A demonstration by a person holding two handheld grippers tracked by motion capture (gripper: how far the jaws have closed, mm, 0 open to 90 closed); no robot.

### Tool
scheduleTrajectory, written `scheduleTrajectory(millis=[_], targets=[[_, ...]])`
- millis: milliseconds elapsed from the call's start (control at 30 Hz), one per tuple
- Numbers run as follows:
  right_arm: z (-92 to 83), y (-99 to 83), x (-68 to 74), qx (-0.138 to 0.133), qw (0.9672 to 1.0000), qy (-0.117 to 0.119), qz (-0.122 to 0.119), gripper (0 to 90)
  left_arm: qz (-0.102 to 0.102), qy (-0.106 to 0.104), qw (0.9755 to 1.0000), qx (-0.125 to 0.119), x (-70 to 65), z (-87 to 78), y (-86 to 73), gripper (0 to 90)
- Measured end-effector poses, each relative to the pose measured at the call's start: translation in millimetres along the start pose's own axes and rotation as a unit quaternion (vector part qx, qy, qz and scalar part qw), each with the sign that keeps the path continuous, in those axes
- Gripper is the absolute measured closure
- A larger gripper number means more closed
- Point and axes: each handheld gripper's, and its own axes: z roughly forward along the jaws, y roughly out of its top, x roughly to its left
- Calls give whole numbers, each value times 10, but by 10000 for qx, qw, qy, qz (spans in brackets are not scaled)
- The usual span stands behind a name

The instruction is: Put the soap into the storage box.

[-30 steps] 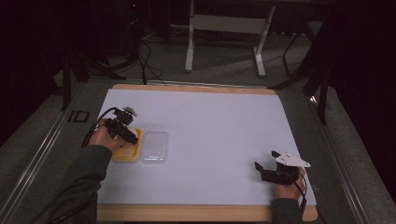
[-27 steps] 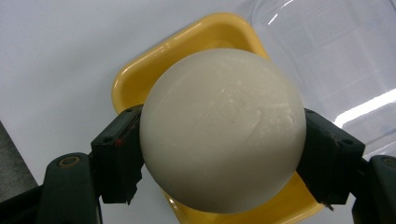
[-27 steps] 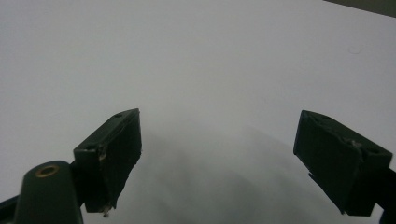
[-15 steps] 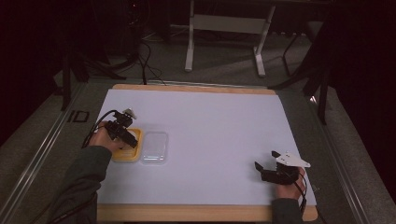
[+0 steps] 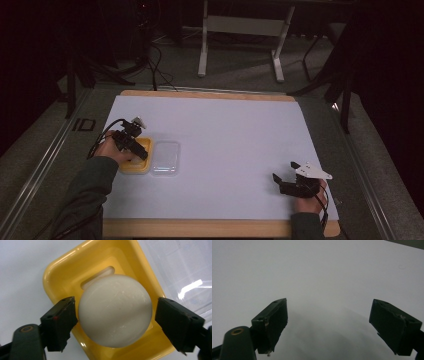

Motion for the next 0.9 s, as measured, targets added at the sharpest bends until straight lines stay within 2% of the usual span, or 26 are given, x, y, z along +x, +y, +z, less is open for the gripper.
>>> scheduleTrajectory(millis=[167,367,433,700,800,900], targets=[[0,0,0,1,10000,1,2,148,84,-19,9999,-133,-12,-46,-4,183],[1,1,1,7,10000,1,-6,148,217,113,9994,-261,-56,-119,7,193],[0,0,1,4,10000,0,-6,148,331,145,9987,-361,-78,-147,6,208],[3,2,1,24,10000,-9,-13,148,512,262,9965,-608,-169,-222,7,227],[6,2,0,30,10000,-13,-19,148,621,265,9950,-741,-220,-231,-5,235],[9,3,0,35,10000,-15,-14,148,800,251,9924,-898,-281,-252,-19,248]])
